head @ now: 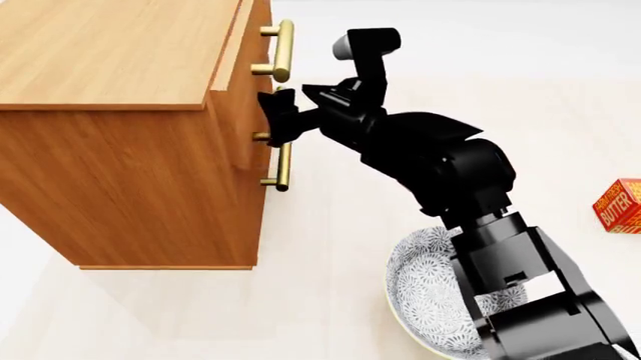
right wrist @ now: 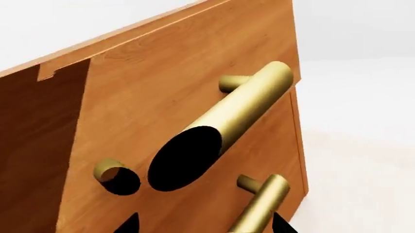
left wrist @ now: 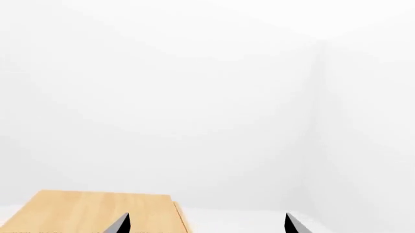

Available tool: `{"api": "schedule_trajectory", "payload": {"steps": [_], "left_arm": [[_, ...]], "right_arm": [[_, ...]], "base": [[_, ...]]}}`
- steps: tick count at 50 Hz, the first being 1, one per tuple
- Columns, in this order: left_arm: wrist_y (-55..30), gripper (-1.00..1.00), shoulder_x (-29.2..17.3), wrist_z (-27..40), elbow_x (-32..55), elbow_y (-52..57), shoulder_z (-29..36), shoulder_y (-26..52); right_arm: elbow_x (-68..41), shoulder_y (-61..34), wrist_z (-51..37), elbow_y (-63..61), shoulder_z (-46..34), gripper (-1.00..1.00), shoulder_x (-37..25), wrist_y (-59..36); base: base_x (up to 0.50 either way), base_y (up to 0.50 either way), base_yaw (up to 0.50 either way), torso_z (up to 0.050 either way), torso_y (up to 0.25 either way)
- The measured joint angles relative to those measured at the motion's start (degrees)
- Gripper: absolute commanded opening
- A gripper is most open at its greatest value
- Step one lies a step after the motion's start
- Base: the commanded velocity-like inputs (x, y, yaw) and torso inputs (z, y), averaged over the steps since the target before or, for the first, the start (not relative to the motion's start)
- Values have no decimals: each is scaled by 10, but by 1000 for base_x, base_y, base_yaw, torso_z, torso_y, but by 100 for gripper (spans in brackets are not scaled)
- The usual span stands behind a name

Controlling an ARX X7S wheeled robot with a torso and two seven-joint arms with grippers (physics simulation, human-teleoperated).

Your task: Put the chocolate pudding in the top drawer of the cabinet and close it.

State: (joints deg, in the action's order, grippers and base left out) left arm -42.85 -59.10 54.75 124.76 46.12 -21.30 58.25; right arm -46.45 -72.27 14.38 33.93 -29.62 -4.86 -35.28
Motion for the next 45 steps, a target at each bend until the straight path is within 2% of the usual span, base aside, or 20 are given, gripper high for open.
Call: {"api": "schedule_trajectory", "payload": {"steps": [8, 31, 45], "left_arm": [[0, 100, -2, 2, 3, 1, -7, -7], [8, 100, -17, 16, 18, 6, -11, -6], [2, 100, -6, 3, 2, 1, -6, -7]], "right_arm": [[-14, -8, 4, -1, -8, 100, 14, 0], [-47, -15, -24, -17, -44, 100, 3, 4], [-119, 23, -81, -142, -30, 100, -47, -34]], "base": [[0, 0, 0, 0, 0], [2, 4, 7, 0, 0], [0, 0, 0, 0, 0]]}}
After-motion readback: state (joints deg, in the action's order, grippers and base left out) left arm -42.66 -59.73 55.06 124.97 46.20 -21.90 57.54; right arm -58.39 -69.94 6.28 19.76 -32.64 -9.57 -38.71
